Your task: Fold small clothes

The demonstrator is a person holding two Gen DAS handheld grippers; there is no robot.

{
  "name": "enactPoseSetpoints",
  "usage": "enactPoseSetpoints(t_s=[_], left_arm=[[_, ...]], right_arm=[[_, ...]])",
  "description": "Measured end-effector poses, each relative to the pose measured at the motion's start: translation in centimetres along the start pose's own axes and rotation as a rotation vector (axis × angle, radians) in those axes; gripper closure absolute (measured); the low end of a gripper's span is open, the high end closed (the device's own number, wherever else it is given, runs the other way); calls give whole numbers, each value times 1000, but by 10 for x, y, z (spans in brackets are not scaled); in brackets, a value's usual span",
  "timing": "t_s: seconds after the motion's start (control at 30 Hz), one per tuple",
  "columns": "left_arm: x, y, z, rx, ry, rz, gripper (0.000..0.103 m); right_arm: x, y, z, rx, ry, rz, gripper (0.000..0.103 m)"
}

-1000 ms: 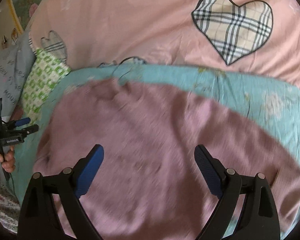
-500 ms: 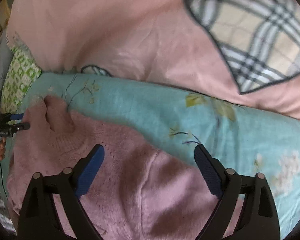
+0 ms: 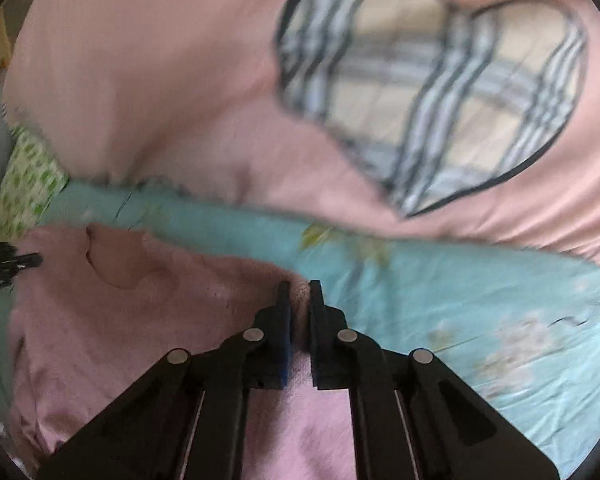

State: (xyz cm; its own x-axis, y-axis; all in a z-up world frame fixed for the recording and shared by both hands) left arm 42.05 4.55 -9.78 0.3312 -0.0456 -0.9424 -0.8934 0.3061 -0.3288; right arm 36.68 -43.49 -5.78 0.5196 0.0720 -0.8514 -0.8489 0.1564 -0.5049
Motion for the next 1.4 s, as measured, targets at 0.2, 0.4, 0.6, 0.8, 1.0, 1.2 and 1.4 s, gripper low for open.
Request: enactPoseSetpoints(t_s=[0.2,0.4,0.6,0.8,1.0,1.2,1.4], left_arm=[[60,2,-1,6,-109,102,90],[28,22,6,-38,-89,81,76],[-26,87,-2,-113,-43,54,52],[-35,177,-21,-271,58,169,37],[-23,243,-57,-333,175,280,34],[-19,247,-67,-282,140,298,35],[-29,237,-61,-268,118,291,34]], right_arm=[[63,12,-26,105,64,107,95],[58,18,-23,131,58,87,62],[5,64,-7,204,-45,3,55],[-34,155,-32,439,3,-36,46],[-61,216,-68,589,86,-27,46],[-71,209,-69,463,128,-32,46],[-44,202,-96,315,300,54,42]])
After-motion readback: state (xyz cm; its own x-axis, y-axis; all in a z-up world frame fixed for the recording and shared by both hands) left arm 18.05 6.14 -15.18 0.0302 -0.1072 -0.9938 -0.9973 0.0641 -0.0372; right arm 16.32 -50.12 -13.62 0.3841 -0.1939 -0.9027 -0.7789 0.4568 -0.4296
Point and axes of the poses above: each gripper's, at about its wrist camera, not at the fingertips, and x roughly the way its jaws point, z to its left, y to its underside, the point moved 10 cm from there along x, roughly the way its jaws point, and after that the axes turned 13 degrees about z, right-handed, at the moved point
